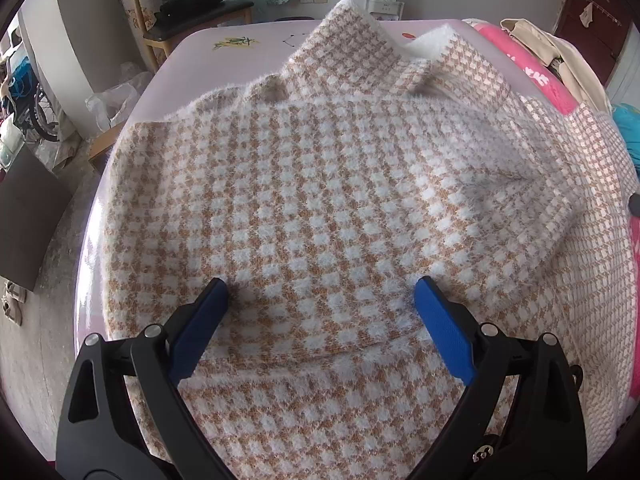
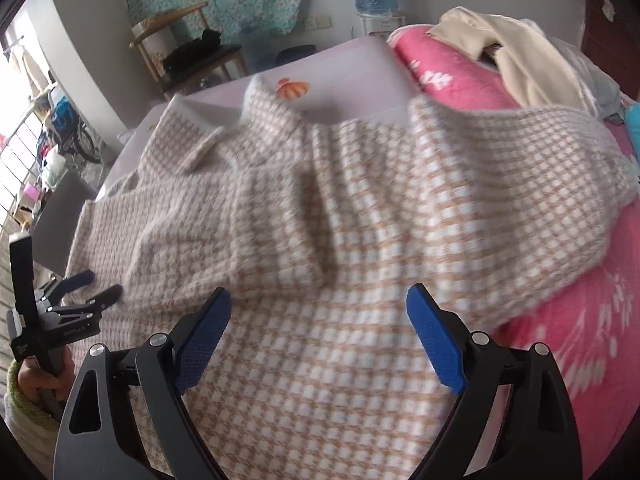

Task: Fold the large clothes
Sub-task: 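Grasp the coat edge on the pink blanket with the right tool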

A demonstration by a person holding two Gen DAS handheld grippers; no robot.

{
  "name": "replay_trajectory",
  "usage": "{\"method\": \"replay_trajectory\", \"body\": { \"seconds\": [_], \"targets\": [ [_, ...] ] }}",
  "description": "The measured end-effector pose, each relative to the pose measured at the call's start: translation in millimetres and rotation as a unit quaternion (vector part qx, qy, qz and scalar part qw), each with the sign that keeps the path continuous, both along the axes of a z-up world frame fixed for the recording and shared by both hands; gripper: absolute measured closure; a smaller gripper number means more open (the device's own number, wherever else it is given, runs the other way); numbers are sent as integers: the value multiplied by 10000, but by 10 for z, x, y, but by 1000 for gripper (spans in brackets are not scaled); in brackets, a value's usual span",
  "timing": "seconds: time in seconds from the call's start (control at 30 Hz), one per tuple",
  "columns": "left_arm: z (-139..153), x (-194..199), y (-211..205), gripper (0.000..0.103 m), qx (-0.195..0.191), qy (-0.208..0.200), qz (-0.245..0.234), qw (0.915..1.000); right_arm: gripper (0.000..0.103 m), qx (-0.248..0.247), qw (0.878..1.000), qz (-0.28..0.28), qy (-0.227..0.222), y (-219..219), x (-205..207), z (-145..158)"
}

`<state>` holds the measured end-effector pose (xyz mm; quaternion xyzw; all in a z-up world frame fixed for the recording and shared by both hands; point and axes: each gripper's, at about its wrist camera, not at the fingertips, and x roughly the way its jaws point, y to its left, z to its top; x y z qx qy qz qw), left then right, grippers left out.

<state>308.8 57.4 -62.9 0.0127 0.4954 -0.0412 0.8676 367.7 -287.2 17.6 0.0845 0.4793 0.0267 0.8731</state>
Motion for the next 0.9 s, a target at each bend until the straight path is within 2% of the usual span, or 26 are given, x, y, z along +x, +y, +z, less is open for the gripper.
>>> {"method": "replay_trajectory", "body": {
  "seconds": [0.13,0.23,0.37,0.47,0.53,0.67,0.77,0.83,0.9],
  "targets": [
    [2,12,0,12,3,13,7,10000,16,-39,9977,-665,-108,-797,86,232],
    [-2,17,0,12,4,25,11,10000,16,239,9909,-1320,-80,-1540,219,278],
    [1,57,-8,11,7,28,6,10000,16,868,9713,-2215,63,-2450,398,162],
    [-11,61,-12,10,11,47,11,10000,16,1140,9526,-2814,211,-2935,529,0],
    [-18,51,-14,9,16,67,17,10000,22,1261,9413,-3118,270,-3160,610,-115],
    [-33,22,-23,8,34,97,22,9999,29,1275,9285,-3459,444,-3434,784,-347],
    [-25,-1,-28,8,42,128,28,9999,34,1473,9164,-3697,432,-3583,855,-531],
    [-19,-15,-26,8,44,138,23,9999,35,1493,9147,-3742,310,-3593,894,-580],
    [-20,-6,-29,8,45,141,21,9999,39,1320,9185,-3718,254,-3587,929,-578]
  ]
}}
